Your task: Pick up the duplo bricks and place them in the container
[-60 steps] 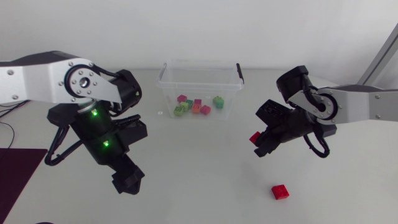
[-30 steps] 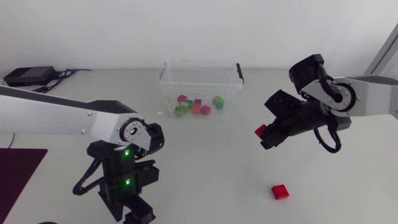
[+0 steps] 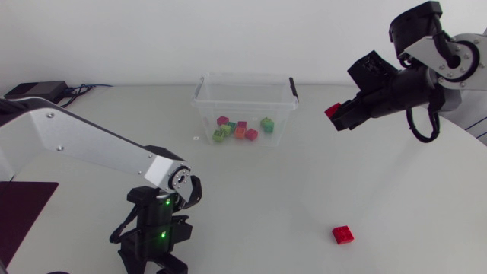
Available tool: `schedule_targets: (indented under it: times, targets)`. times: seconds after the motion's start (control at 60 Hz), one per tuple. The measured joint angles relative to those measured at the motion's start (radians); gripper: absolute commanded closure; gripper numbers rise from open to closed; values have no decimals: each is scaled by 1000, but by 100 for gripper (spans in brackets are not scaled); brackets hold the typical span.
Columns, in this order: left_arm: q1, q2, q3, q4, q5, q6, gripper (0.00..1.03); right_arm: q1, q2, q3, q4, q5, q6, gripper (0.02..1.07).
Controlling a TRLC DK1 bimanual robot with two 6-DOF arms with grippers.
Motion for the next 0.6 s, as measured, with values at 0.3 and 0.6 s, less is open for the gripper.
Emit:
schedule_targets:
  times: [0.3,0.6]
  targets:
    - [-59,63,0,-15,9,-4,79,-24,8,24,1,-16,7,69]
    - [-25,58,49,-37,-15,-3,87,-26,43,132,-8,-26,12,69]
